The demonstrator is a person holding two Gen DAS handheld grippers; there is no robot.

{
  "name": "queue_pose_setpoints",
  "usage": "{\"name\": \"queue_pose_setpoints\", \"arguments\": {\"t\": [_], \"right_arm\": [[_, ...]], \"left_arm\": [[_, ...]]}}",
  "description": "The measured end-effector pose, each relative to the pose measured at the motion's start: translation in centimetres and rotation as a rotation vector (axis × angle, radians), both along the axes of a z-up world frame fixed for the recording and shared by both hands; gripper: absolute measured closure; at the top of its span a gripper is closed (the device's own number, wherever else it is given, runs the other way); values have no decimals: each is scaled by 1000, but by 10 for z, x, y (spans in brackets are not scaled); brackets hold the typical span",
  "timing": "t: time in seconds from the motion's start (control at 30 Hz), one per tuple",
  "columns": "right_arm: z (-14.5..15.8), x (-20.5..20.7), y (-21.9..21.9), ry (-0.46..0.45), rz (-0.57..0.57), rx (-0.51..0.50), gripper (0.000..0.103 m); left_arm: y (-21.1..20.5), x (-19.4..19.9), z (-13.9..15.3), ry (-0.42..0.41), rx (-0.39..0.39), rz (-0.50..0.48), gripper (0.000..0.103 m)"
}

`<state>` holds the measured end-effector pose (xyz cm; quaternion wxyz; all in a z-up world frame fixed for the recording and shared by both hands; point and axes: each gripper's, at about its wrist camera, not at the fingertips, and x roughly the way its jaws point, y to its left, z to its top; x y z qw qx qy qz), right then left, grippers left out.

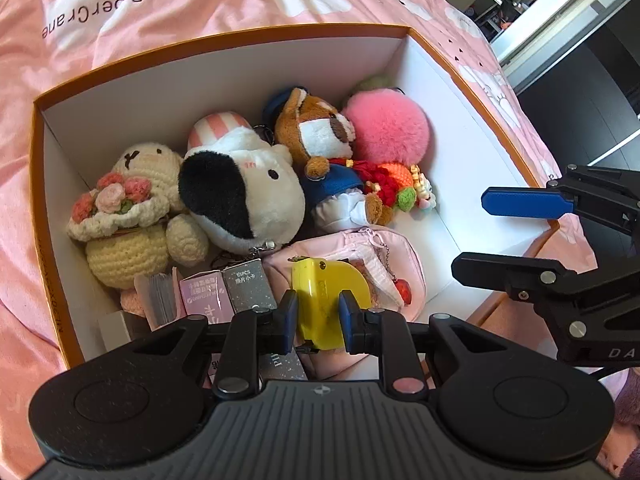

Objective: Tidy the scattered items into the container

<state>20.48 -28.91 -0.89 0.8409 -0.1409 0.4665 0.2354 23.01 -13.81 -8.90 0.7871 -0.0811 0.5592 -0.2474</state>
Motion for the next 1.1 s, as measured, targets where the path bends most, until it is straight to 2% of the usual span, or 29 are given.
{"name": "queue_pose_setpoints", "arguments": {"t": [0.1,0.2,0.3,0.43,0.63,0.77,0.87,1.1], "right_arm": [[3,-6,1,1,-19,17,41],[4,-13,1,-5,-52,56,34],[1,-19,2,3,-76,73,34],[2,-27,4,-14,-106,75,34],[9,-45,8,-100,-176,113,30],[12,-59,15,-168,-218,93,29],[14,-69,14,-181,-254,125,27],[12,-91,18,-204,-329,188,26]], "left_arm": [[-3,-7,6,-33,32,-14,79],[-8,-17,20,-114,84,-24,79],[-6,-25,34,-165,108,-15,78],[-3,-36,51,-220,137,2,70],[0,-57,69,-288,194,27,63],[5,-70,76,-320,218,46,51],[9,-80,80,-342,236,57,45],[14,-105,89,-407,301,78,41]]}}
